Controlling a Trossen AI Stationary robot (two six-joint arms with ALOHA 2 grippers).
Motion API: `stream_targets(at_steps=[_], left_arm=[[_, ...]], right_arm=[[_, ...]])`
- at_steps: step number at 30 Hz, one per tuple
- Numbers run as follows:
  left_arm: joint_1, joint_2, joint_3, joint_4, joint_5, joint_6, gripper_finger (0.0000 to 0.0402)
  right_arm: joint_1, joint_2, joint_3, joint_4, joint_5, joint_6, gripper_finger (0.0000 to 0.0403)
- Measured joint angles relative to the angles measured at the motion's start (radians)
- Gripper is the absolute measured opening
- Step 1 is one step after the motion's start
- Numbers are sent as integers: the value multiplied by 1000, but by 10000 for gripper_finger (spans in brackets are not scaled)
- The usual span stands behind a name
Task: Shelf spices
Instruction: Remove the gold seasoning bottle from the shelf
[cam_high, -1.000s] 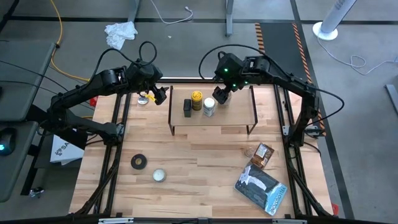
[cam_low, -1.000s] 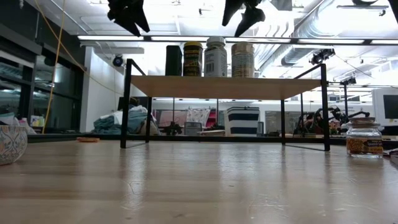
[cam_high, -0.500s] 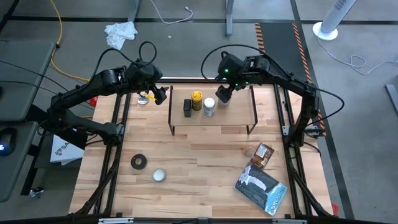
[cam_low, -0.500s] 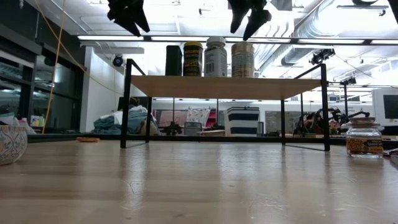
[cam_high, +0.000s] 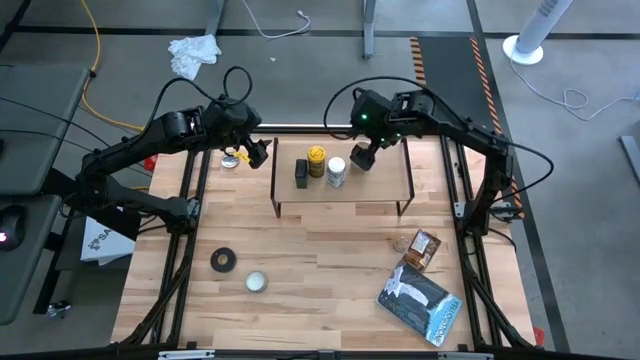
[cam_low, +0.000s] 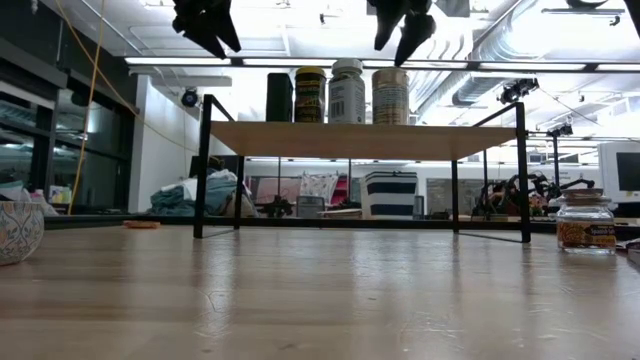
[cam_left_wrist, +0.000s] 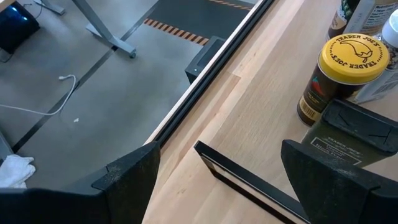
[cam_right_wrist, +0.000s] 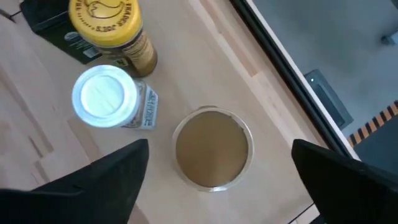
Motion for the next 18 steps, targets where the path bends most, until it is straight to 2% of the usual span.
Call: stream_targets(at_steps=[4,13,18], left_arm=[[0,0,0,0,-1,10,330],[0,0,0,0,0,10,330],[0,0,0,0,0,10,330]], right_arm=[[0,0,0,-12,-11,49,369],[-3,8,-3,-28,18,111,367],[-17,41,-32,-19,-22,102,367]])
